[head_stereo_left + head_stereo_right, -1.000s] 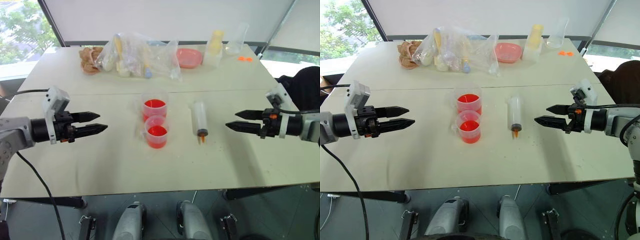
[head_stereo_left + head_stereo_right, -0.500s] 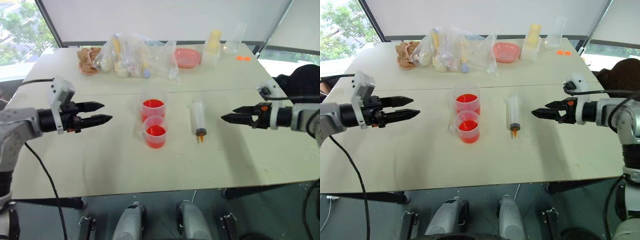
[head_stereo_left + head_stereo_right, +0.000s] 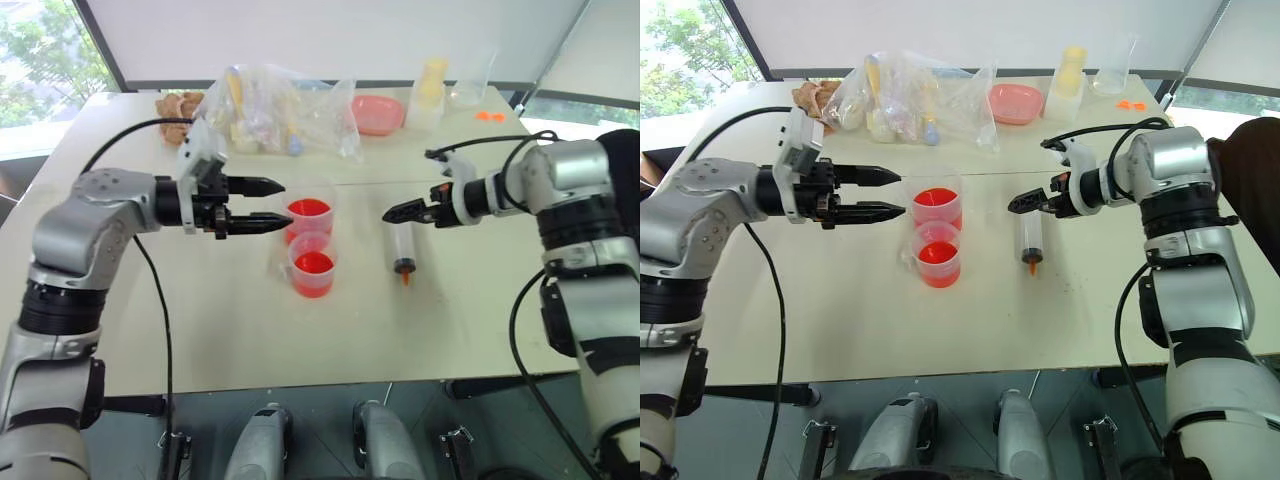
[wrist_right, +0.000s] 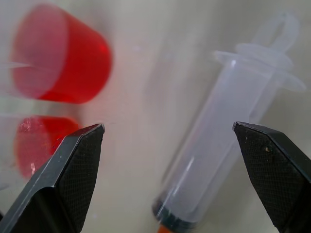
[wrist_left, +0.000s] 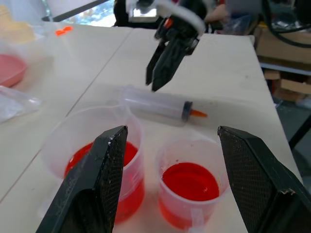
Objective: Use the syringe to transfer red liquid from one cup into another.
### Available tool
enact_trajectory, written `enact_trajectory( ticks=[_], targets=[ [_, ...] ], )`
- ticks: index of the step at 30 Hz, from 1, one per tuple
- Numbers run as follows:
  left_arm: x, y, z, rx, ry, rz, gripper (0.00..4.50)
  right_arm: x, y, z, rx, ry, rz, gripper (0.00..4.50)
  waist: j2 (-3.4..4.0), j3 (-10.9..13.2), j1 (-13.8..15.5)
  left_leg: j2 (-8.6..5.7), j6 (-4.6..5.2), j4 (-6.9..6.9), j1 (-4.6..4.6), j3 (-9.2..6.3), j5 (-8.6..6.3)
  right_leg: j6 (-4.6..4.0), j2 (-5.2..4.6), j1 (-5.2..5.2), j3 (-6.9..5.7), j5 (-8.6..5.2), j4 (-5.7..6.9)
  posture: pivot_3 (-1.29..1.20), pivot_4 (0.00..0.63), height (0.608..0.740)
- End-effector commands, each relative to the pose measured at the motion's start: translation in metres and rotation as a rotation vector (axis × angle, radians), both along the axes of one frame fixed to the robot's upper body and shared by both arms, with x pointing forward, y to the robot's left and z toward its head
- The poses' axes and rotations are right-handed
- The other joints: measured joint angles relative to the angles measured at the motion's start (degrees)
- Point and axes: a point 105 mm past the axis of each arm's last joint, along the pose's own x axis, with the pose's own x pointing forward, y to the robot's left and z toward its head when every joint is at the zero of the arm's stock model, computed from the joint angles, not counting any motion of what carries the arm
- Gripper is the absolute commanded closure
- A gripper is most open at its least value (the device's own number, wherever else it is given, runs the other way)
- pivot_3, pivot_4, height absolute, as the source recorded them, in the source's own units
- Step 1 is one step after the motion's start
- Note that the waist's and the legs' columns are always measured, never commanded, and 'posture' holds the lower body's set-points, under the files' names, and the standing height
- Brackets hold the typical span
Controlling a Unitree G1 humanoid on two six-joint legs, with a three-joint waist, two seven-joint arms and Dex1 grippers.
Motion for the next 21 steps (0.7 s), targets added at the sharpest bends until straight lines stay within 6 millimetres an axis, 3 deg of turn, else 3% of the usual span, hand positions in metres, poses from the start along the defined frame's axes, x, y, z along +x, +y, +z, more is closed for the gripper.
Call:
enact_trajectory(
  ticks=[1, 10, 13, 17, 18, 21],
  targets=[
    [0.001, -0.009, 0.007, 0.009, -0.072, -0.030, 1.40, 0.013, -0.002, 0.001, -0.050, -0.030, -0.042, 0.07, 0.00, 0.00, -0.11, 0.00, 0.00, 0.00, -0.01, 0.00, 0.00, 0.00, 0.00, 0.00, 0.00, 0.00, 0.00, 0.00, 0.150, 0.740],
    [0.001, -0.011, -0.004, 0.006, -0.088, 0.001, 1.40, 0.035, 0.013, -0.027, -0.158, -0.043, -0.084, 0.07, 0.00, 0.00, -1.26, 0.02, 0.00, -0.02, 0.04, -0.02, 0.00, 0.01, 0.04, -0.04, 0.01, 0.01, 0.09, 0.00, 0.150, 0.740],
    [0.000, -0.010, -0.007, 0.005, -0.091, 0.018, 1.40, 0.035, 0.012, -0.038, -0.204, -0.040, -0.069, 0.96, 0.00, 0.00, -1.53, 0.02, 0.00, -0.03, 0.04, -0.07, 0.00, 0.01, 0.05, -0.03, 0.00, 0.01, 0.11, 0.00, 0.150, 0.740],
    [0.000, -0.007, -0.012, 0.011, -0.089, 0.043, 1.40, 0.033, 0.013, -0.044, -0.198, -0.018, -0.071, 2.87, 0.00, -0.01, -1.70, 0.02, -0.01, -0.03, 0.07, -0.11, 0.01, 0.01, 0.05, -0.01, 0.00, 0.01, 0.14, 0.00, 0.150, 0.740],
    [0.000, -0.006, -0.012, 0.008, -0.089, 0.048, 1.40, 0.033, 0.013, -0.044, -0.193, -0.015, -0.075, 3.06, 0.00, -0.01, -1.71, 0.02, -0.01, -0.03, 0.09, -0.12, 0.01, 0.01, 0.05, 0.00, 0.01, 0.01, 0.16, 0.00, 0.150, 0.740],
    [0.003, -0.003, -0.009, -0.006, -0.098, 0.072, 1.40, 0.032, 0.015, -0.044, -0.171, -0.007, -0.086, 3.06, 0.00, -0.01, -1.66, 0.02, -0.01, -0.02, 0.10, -0.16, 0.01, 0.01, 0.06, 0.00, 0.00, 0.01, 0.17, 0.00, 0.150, 0.740]
  ],
)
